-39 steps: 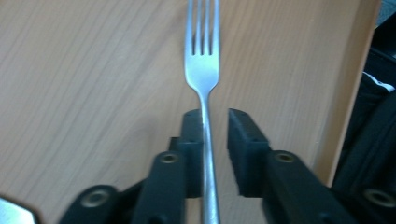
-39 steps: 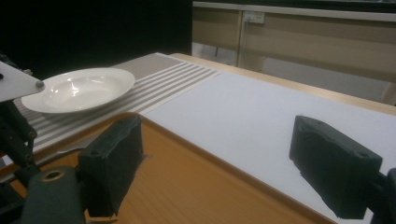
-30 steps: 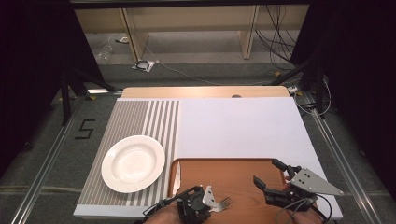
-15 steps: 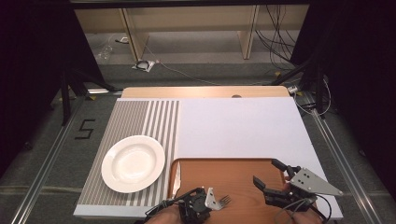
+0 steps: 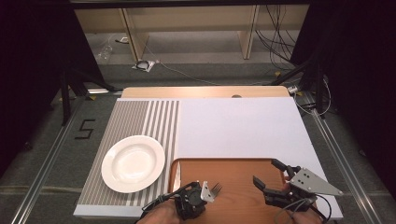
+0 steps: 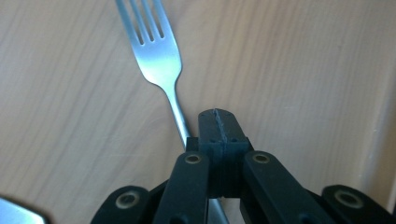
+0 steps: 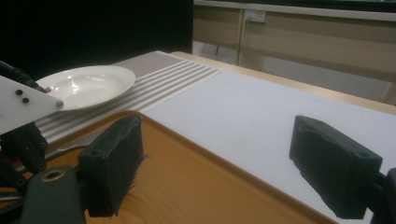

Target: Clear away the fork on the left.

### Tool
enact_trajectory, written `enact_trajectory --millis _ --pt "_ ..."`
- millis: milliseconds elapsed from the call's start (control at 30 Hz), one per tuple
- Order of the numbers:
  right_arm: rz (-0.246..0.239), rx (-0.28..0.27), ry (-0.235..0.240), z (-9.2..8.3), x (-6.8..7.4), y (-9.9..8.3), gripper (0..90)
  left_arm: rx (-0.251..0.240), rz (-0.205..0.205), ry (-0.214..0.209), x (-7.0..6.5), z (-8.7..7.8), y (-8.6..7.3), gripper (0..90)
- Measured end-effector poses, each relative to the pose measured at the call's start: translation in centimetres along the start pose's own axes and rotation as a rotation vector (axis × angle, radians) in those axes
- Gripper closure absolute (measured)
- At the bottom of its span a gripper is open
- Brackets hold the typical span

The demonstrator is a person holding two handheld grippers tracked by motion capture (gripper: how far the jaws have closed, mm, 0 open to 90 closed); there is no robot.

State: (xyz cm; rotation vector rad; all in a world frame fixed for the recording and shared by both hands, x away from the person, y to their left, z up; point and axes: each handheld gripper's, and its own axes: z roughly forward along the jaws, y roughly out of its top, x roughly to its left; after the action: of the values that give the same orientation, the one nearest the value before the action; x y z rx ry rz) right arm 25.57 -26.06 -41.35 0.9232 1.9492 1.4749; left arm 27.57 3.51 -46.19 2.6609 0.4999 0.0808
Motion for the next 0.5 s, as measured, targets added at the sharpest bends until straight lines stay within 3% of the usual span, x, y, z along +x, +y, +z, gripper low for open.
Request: enact_trajectory --millis 500 --pt "-0.002 0.001 0.001 0.0 0.0 0.0 18.4 0.019 -0.050 0.018 1.7 -0.4 -0.6 89.3"
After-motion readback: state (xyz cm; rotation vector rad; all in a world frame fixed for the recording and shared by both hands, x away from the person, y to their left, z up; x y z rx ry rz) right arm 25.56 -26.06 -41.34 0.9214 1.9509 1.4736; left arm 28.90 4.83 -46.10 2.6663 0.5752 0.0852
